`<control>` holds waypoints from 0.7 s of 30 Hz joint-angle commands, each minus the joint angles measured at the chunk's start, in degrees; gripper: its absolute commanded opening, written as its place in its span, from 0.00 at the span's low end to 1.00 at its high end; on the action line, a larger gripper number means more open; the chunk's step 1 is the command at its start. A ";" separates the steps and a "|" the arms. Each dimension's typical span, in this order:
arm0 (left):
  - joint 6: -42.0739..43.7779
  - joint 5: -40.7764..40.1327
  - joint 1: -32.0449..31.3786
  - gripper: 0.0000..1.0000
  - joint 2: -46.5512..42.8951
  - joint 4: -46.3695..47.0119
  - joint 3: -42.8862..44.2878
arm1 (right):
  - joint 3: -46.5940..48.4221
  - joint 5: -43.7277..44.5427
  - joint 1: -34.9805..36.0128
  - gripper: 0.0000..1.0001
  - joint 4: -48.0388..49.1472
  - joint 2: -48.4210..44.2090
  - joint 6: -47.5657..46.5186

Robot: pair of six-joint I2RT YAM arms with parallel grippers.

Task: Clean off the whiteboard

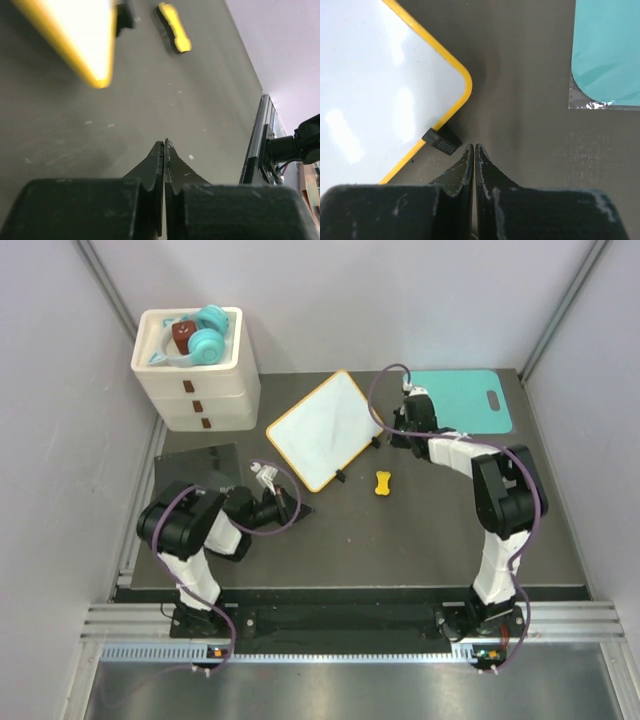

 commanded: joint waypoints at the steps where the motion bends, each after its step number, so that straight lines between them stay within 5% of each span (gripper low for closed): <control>1: 7.10 -17.18 -9.11 0.00 -12.39 -7.80 -2.27 | 3.57 2.21 -0.86 0.00 0.04 3.05 1.19; 5: 15.83 -40.78 -22.67 0.00 -22.34 -30.57 4.30 | 5.24 2.22 -0.86 0.00 -0.40 5.51 1.99; 21: 8.80 -58.20 -25.50 0.00 -10.58 -53.08 21.28 | 11.40 -5.77 -0.77 0.00 -0.49 10.88 3.22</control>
